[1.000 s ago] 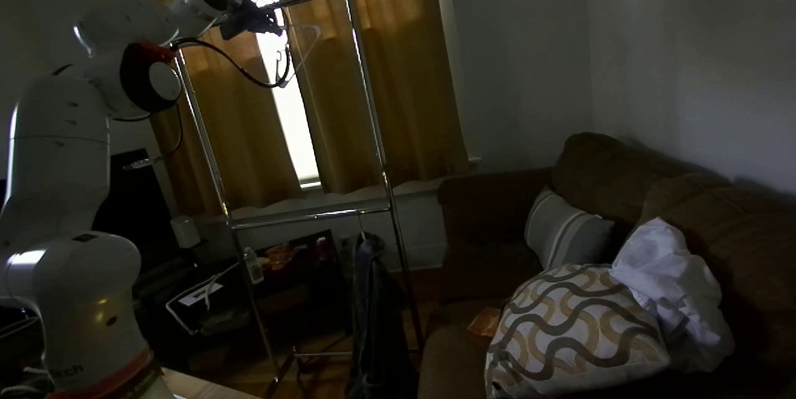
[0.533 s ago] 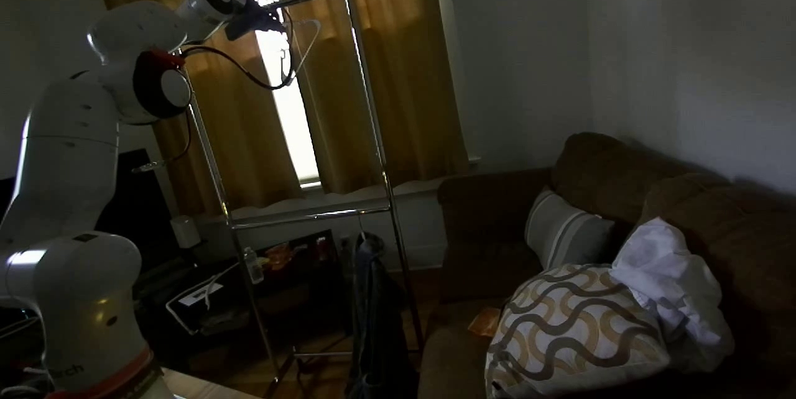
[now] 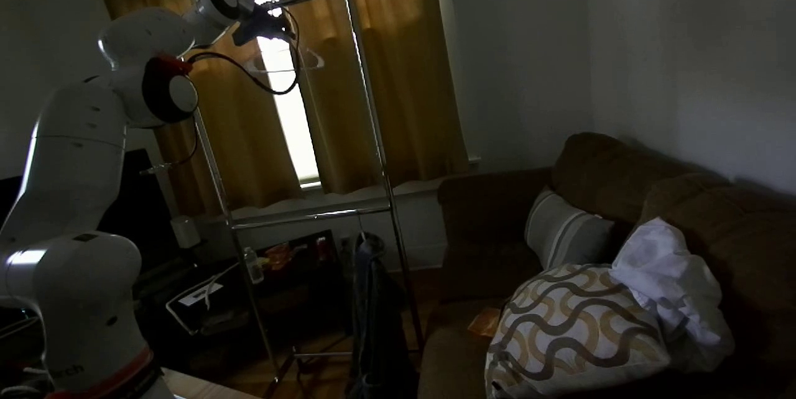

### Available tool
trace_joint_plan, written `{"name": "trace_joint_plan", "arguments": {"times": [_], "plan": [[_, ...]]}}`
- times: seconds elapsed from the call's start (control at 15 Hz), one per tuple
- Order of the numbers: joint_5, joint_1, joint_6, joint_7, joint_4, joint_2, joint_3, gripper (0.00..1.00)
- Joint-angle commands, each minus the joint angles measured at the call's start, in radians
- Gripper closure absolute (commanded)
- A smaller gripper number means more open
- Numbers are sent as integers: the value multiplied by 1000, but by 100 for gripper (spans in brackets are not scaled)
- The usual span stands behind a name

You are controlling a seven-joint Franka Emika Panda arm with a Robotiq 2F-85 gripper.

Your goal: Move the white hanger from the bottom rod to the top rod

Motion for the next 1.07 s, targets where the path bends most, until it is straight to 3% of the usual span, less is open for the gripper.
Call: {"name": "trace_joint_plan", "arguments": {"times": [0.0, 0.27, 0.6, 1.0], "plan": [[-29, 22, -88, -11, 6, -21, -13, 31], [-12, 18, -140, -33, -49, -76, 0, 1], [-2, 3, -203, -24, -138, -163, 0, 0], [72, -80, -241, -21, -377, -314, -2, 0]]}}
